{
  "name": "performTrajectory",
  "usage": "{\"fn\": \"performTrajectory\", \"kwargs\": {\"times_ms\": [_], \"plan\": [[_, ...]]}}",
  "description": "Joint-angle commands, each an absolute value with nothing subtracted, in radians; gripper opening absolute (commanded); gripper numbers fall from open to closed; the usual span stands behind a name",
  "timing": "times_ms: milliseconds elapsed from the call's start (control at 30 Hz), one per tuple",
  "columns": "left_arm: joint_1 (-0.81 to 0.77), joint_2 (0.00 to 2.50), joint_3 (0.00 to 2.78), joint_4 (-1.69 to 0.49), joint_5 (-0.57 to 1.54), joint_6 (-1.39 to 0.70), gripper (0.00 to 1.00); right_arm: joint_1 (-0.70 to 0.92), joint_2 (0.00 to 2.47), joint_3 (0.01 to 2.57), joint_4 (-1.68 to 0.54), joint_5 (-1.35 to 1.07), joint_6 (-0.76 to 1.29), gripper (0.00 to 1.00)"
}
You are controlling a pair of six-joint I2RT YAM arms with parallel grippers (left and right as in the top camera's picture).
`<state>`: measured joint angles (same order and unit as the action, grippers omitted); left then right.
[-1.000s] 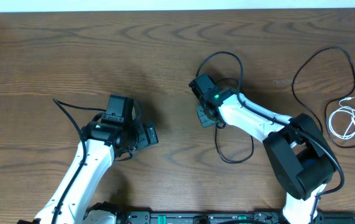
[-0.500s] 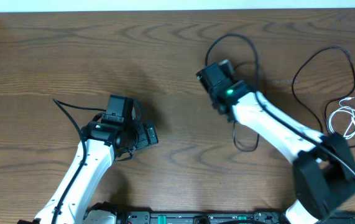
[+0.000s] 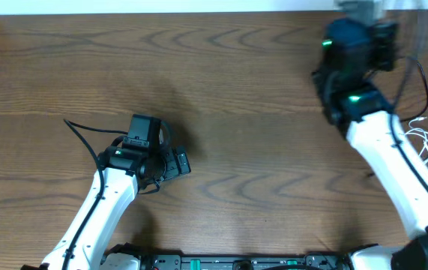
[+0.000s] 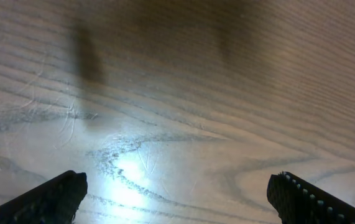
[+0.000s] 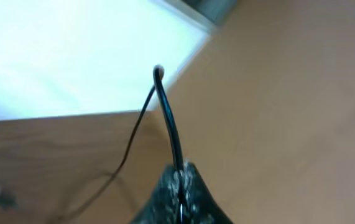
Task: Untangle cables
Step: 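Carry the black cable to the upper right corner with the right gripper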
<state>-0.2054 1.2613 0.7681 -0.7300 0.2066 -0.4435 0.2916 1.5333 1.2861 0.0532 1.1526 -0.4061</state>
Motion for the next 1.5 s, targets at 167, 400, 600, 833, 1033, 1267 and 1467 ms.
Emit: {"fn": "performTrajectory", "kwargs": {"times_ms": [167,400,600,833,1033,1267,1467], "plan": [[-0.201,1.268,0.778,-0.733,0.197,-0.434,0.98,0.168,1.511,1.295,-0.139,1.192,-0.419,0.01],[-0.201,1.268,0.778,-0.733,0.197,-0.434,0.98,0.149,1.511,1.295,-0.391,0.865,-0.182,0.01],[-0.201,1.268,0.778,-0.733,0.197,-0.434,0.98,0.149,1.511,1.294,-0.582,0.585,0.108,0.01],[-0.201,1.268,0.778,-0.733,0.197,-0.434,0.98,0.149,1.512,1.293,-0.801,0.295,0.316,0.01],[-0.201,1.268,0.778,-0.733,0.197,-0.434,0.98,0.149,1.512,1.292,-0.934,0.281,0.397,0.05],[-0.201,1.268,0.778,-0.733,0.197,-0.434,0.98,0.149,1.512,1.289,-0.979,0.277,0.397,0.99],[-0.201,1.268,0.778,-0.733,0.197,-0.434,0.98,0.149,1.512,1.289,-0.979,0.278,0.396,0.99]]}}
